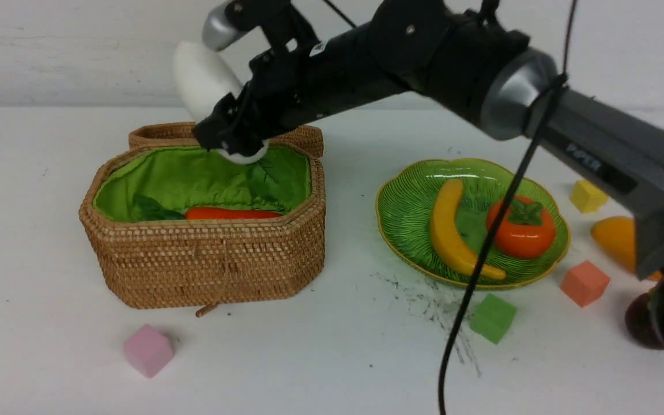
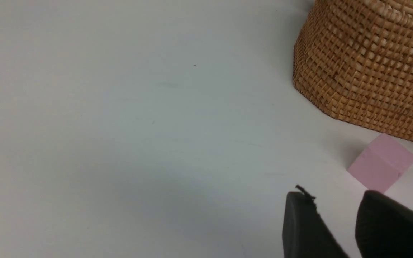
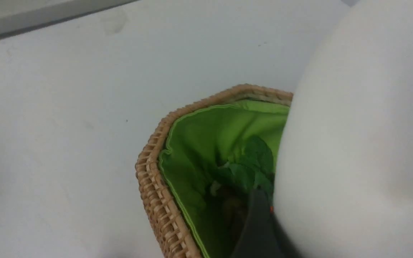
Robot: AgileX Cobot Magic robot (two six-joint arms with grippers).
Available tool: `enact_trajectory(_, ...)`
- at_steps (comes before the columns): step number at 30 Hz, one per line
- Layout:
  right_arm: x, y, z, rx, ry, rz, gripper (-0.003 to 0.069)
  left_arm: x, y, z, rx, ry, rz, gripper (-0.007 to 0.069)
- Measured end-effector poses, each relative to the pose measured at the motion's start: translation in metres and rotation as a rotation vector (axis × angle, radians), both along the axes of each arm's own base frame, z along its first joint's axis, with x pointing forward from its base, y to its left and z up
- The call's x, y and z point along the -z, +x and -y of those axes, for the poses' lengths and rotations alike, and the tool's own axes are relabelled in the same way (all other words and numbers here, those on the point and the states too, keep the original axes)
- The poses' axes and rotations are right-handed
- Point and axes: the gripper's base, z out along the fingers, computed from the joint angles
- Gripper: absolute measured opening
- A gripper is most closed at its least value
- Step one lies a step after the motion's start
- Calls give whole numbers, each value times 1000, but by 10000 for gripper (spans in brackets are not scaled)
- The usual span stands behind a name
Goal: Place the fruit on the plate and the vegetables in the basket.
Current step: Take a daikon with your right arm and place it on the basket on the left.
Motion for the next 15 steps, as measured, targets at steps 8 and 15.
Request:
enact_trajectory(8,33,9,-11,-50,-6,23,505,0,0,0,0,0,0,231)
enact_trajectory(15,33,12,-7,-14,12,-36,626,0,0,0,0,0,0,234)
